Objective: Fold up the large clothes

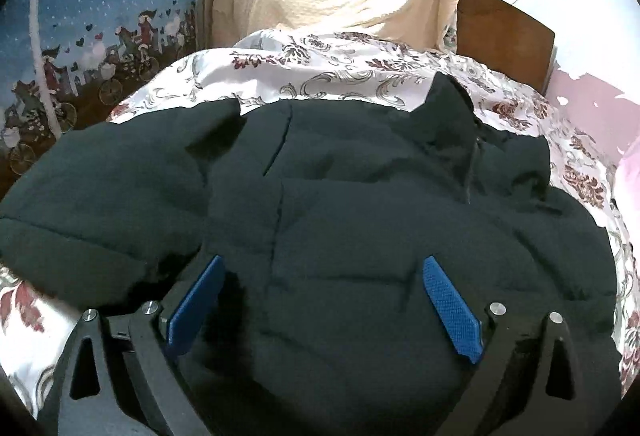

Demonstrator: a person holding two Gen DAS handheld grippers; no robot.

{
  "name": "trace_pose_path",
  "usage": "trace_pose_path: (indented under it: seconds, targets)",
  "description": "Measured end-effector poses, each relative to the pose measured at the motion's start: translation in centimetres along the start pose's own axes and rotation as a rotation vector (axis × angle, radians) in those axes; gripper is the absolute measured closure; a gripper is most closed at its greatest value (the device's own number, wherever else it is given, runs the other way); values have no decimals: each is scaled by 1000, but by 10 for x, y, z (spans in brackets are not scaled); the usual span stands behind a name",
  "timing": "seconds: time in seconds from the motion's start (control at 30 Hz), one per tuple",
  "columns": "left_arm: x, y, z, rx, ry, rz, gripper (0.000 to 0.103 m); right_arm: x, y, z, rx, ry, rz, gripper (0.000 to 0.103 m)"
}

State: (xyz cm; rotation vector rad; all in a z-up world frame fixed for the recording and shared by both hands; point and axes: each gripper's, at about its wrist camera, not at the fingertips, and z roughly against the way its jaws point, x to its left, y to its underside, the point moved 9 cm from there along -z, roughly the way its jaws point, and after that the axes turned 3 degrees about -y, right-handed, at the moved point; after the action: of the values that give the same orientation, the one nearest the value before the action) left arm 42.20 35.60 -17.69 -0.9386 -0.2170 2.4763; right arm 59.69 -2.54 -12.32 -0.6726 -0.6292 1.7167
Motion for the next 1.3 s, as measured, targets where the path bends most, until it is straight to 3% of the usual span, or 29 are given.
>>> trace_pose_path:
  seconds: [0.13, 0.2, 0.3, 0.43, 0.53, 0.77, 1.03, 1.17, 1.3]
  targets:
    - [13, 0, -23, 37, -1, 67, 7, 8, 5, -18, 23, 13, 13, 2]
    - [13, -1, -27, 21, 14, 82, 13, 11, 10, -24, 26, 15, 13, 2]
    - [11, -4, -27, 2, 50, 89, 37, 11, 13, -26, 12, 11, 10, 1]
    - [12, -11, -21, -59, 64, 82, 76, 11, 15, -28, -1, 7, 9, 1]
    - [8, -18, -16, -97, 88, 69, 91, 11, 15, -29, -5, 5, 7, 1]
    - [-16, -34, 23, -252, 150, -19, 97, 9, 13, -28, -6, -9, -4, 1]
    - [-115, -33, 105, -412, 256, -278, 97, -29, 8, 33, -41, -154, -146, 2]
    - [-175, -16, 128, -421, 302, -414, 97, -57, 18, 66, -40, -169, -143, 1]
    - [-240, 17, 137, -380, 345, -559, 97, -98, 35, 91, -27, -155, -152, 1]
